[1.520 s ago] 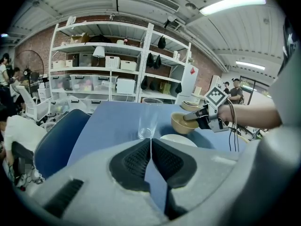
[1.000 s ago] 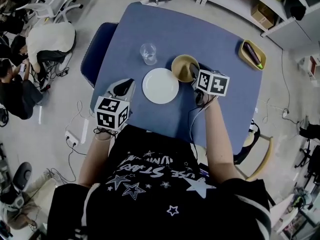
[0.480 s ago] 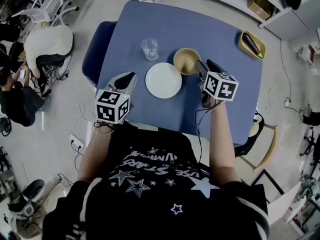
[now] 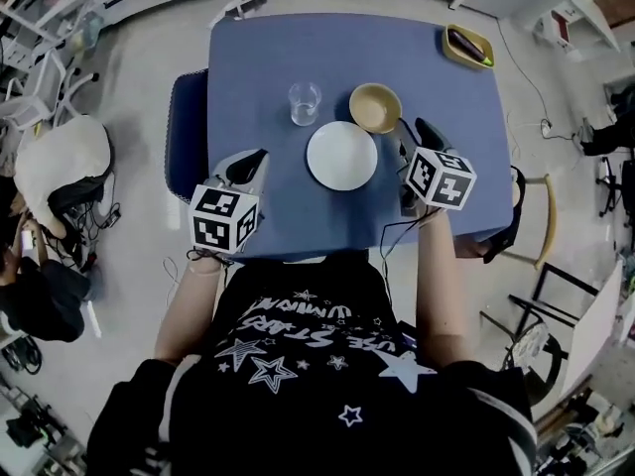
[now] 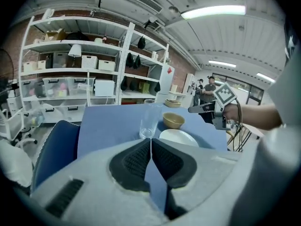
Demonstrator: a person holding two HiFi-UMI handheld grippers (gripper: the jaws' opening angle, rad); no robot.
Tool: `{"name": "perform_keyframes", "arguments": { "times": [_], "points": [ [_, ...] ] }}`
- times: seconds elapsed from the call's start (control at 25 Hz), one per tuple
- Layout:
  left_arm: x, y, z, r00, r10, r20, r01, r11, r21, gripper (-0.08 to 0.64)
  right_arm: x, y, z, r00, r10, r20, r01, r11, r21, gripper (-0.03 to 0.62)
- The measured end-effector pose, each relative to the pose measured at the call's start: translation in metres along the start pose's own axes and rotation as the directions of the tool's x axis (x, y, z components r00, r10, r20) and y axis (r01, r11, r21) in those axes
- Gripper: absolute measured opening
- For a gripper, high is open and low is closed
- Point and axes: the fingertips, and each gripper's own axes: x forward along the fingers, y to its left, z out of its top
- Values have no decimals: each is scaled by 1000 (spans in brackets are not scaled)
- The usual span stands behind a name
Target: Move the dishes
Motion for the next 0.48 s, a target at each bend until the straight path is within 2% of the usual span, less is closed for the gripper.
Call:
{"name": "perform_keyframes", "arguments": {
  "times": [0.12, 0.32, 0.44, 0.48],
  "points": [
    [-9, 11, -5, 998, -64, 4, 64, 997, 35, 25, -14, 19, -7, 997, -67, 33, 67, 998, 17, 155],
    [-37, 27, -18, 987, -161, 9, 159, 984, 83, 25, -43, 64, -23, 986, -151, 75, 148, 988, 37, 80],
    [-54, 29, -29, 974, -228, 2, 226, 968, 105, 26, -68, 94, -38, 973, -206, 106, 199, 978, 70, 5],
    [-57, 27, -33, 966, -258, -6, 257, 959, 116, 26, -79, 102, -45, 968, -225, 112, 216, 973, 86, 5]
  ]
}}
